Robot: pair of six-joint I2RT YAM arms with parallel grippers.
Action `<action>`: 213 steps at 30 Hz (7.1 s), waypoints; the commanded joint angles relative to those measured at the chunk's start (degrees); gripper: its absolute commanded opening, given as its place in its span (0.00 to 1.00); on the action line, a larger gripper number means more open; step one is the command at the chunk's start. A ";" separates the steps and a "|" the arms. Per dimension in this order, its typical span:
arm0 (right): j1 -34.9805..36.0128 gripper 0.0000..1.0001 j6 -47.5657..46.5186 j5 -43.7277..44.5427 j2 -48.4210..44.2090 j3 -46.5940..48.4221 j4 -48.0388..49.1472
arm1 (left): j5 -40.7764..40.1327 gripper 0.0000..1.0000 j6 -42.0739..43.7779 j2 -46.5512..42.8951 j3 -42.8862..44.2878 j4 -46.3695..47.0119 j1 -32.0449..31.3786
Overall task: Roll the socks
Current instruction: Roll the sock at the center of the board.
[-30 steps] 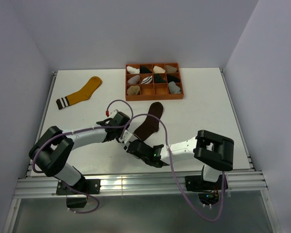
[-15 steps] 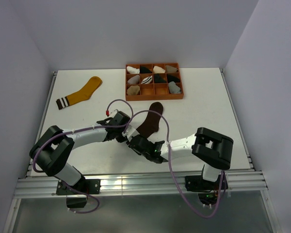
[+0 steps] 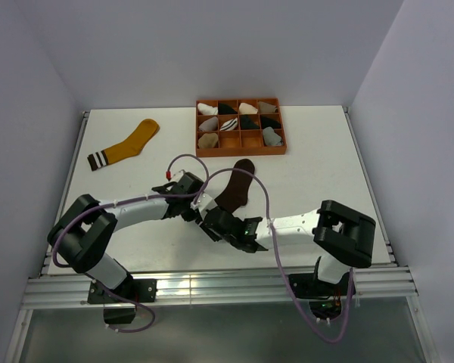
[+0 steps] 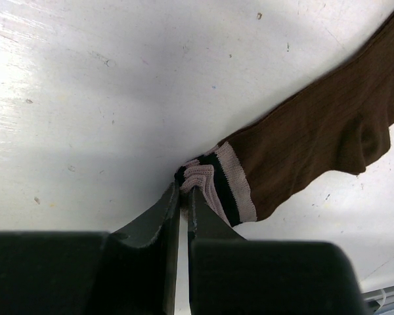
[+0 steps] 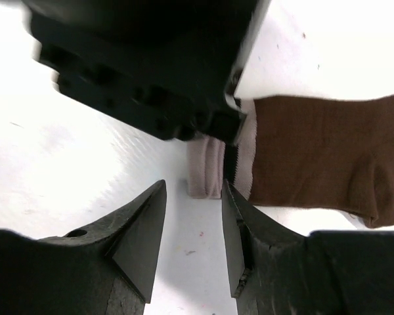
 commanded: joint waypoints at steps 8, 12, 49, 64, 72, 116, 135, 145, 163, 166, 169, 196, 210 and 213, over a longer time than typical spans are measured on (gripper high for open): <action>0.06 0.44 2.46 -3.61 -1.41 2.83 0.97 | -0.64 0.08 2.27 1.81 1.55 -3.85 -0.06; -0.64 0.44 3.07 -3.44 0.43 3.88 0.09 | -0.38 0.08 2.19 1.89 1.46 -3.77 -0.06; -2.66 0.42 8.52 2.19 10.72 6.61 -13.27 | -1.17 0.08 2.45 1.28 2.43 -5.96 0.21; -1.52 0.46 6.94 0.34 1.15 8.36 -12.65 | -0.82 0.08 2.27 1.63 2.69 -5.70 0.21; -0.99 0.45 6.67 -0.80 0.26 9.51 -11.78 | -0.73 0.08 2.36 1.81 3.13 -6.05 0.21; -3.89 0.23 8.43 0.08 8.35 5.29 -5.88 | 0.50 0.08 1.75 0.84 2.34 -5.44 0.38; -21.81 0.00 24.23 -46.84 6.41 0.37 1.83 | -3.80 0.48 -6.60 -15.77 -7.85 3.00 0.65; -32.10 0.00 42.00 -67.41 14.32 -7.36 26.52 | -1.09 0.55 -8.45 -16.31 -12.34 9.76 0.65; -35.36 0.00 47.81 -71.29 21.88 -7.54 31.56 | 0.15 0.48 -8.01 -5.15 -9.09 13.90 0.56; -35.36 0.00 47.19 -70.85 21.80 -7.19 30.94 | -1.17 0.47 -7.84 -3.74 -8.73 13.90 0.56; -35.36 0.00 47.02 -70.85 22.06 -7.28 30.76 | -1.69 0.43 -7.40 -2.60 -8.30 13.64 0.65; -15.07 0.47 7.74 -17.52 -10.90 -4.29 0.08 | 0.59 0.00 -3.18 0.75 0.93 -0.86 0.56; -5.48 0.45 2.81 -8.63 -2.82 1.51 0.79 | 1.64 0.00 -2.56 1.72 2.17 -1.13 0.56; -5.48 0.45 3.07 -7.92 -0.71 2.12 0.18 | 1.73 0.00 -2.47 1.80 2.16 -1.04 0.56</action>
